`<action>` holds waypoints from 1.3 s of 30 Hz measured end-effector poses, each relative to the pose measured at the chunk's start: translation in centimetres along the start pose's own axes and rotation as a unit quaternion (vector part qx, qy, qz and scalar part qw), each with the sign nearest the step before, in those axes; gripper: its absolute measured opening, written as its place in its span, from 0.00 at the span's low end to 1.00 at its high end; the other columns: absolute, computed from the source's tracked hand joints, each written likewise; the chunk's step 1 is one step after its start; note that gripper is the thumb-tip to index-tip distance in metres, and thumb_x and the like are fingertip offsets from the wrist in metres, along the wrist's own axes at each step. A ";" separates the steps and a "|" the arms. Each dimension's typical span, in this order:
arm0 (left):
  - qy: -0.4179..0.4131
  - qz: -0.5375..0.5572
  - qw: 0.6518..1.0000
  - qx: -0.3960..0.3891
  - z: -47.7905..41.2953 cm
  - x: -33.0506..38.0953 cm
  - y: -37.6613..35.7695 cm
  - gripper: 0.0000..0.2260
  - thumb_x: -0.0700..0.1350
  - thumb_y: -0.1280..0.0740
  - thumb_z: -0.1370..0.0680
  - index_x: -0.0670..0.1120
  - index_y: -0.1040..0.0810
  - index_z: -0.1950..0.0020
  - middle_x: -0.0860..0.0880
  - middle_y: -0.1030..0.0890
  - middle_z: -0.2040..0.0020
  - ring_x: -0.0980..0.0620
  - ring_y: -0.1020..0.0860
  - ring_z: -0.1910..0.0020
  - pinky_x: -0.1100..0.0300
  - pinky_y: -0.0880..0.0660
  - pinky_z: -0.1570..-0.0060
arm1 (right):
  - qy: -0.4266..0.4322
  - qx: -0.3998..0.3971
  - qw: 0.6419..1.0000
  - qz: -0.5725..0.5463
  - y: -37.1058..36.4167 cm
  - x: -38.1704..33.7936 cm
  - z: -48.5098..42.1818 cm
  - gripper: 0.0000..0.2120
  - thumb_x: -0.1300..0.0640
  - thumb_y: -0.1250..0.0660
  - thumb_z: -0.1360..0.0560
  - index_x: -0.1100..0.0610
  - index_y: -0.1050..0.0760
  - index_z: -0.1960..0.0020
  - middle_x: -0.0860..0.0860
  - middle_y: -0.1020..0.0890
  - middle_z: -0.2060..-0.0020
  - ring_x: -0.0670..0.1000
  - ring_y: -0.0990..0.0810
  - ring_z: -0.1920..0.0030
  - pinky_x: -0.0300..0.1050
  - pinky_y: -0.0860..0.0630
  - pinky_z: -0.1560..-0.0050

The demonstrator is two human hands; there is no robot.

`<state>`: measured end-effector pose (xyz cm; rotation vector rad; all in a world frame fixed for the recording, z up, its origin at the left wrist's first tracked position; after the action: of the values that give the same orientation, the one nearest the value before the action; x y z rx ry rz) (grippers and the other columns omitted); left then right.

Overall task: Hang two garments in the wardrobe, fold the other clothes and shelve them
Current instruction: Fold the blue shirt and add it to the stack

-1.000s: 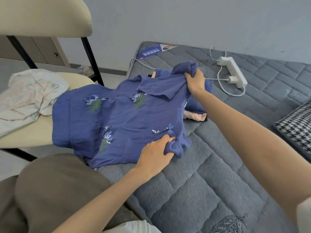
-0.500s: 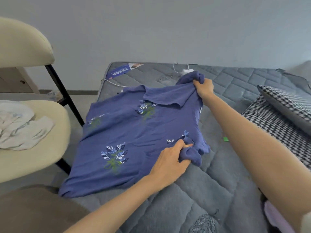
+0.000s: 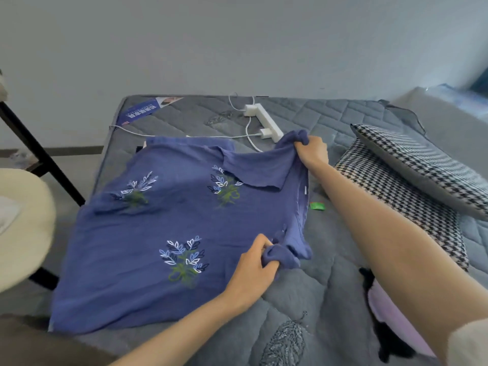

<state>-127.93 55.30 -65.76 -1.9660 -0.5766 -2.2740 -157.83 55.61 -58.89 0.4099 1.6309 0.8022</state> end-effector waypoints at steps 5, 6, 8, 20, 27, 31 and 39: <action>0.080 0.030 0.996 -0.014 0.8 -2.0 3.4 0.10 0.35 0.43 0.24 0.51 0.34 0.52 0.51 0.25 0.58 0.62 0.27 0.64 0.67 0.30 0.61 | -0.019 -0.022 0.998 -0.048 -2.5 -3.1 0.8 0.08 0.57 0.39 0.26 0.60 0.24 0.52 0.56 0.22 0.54 0.56 0.23 0.54 0.44 0.31 0.59; 0.095 0.051 0.994 -0.010 1.0 -2.4 4.1 0.13 0.34 0.43 0.25 0.52 0.33 0.50 0.50 0.24 0.55 0.59 0.25 0.58 0.64 0.26 0.54 | -0.020 -0.028 0.998 -0.059 -3.1 -4.1 1.0 0.07 0.57 0.38 0.26 0.59 0.25 0.53 0.56 0.22 0.55 0.55 0.24 0.55 0.44 0.30 0.59; 0.121 0.094 0.988 0.004 1.4 -3.1 5.5 0.18 0.32 0.44 0.26 0.54 0.31 0.46 0.48 0.22 0.49 0.53 0.22 0.51 0.55 0.23 0.49 | -0.012 -0.039 0.996 -0.075 -4.7 -6.1 1.5 0.07 0.58 0.37 0.27 0.60 0.24 0.52 0.56 0.22 0.56 0.55 0.24 0.56 0.44 0.29 0.59; 0.238 0.246 0.939 0.040 6.8 -8.9 12.5 0.26 0.23 0.44 0.28 0.49 0.28 0.40 0.50 0.22 0.47 0.52 0.22 0.46 0.56 0.23 0.44 | 0.056 -0.181 0.980 -0.055 -16.7 -15.6 7.5 0.05 0.58 0.39 0.23 0.59 0.27 0.51 0.57 0.24 0.56 0.61 0.20 0.51 0.58 0.22 0.47; 0.335 0.060 0.939 0.045 6.8 -10.9 14.0 0.24 0.32 0.34 0.29 0.41 0.34 0.35 0.44 0.27 0.42 0.49 0.25 0.46 0.58 0.23 0.55 | -0.019 -0.376 0.914 -0.153 -18.9 -14.7 10.6 0.27 0.52 0.41 0.19 0.56 0.46 0.23 0.56 0.20 0.48 0.51 0.19 0.74 0.42 0.19 0.69; 0.330 -0.027 0.941 0.075 4.9 -9.9 13.2 0.44 0.52 0.25 0.33 0.46 0.49 0.27 0.46 0.39 0.32 0.47 0.32 0.34 0.57 0.28 0.45 | 0.030 -0.319 0.938 -0.134 -17.7 -13.6 10.7 0.20 0.56 0.43 0.19 0.58 0.37 0.28 0.55 0.19 0.49 0.50 0.22 0.70 0.41 0.21 0.67; 0.192 -0.339 0.906 0.165 4.7 -10.4 14.7 0.10 0.51 0.43 0.20 0.46 0.32 0.54 0.46 0.23 0.48 0.43 0.24 0.47 0.53 0.30 0.56 | 0.102 -0.300 0.945 -0.074 -14.8 -9.7 12.8 0.11 0.61 0.40 0.21 0.60 0.25 0.41 0.51 0.18 0.58 0.47 0.22 0.66 0.38 0.24 0.61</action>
<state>-117.34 41.38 -71.97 -1.2155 -1.6570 -2.5657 -140.90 42.32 -62.88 -0.2337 1.4891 1.2007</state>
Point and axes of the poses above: each hand's wrist, its own z-axis away from the middle knuckle, its own y-axis out of the back of the hand, x = y × z, the point moved 2 cm from there along -z, towards the middle knuckle
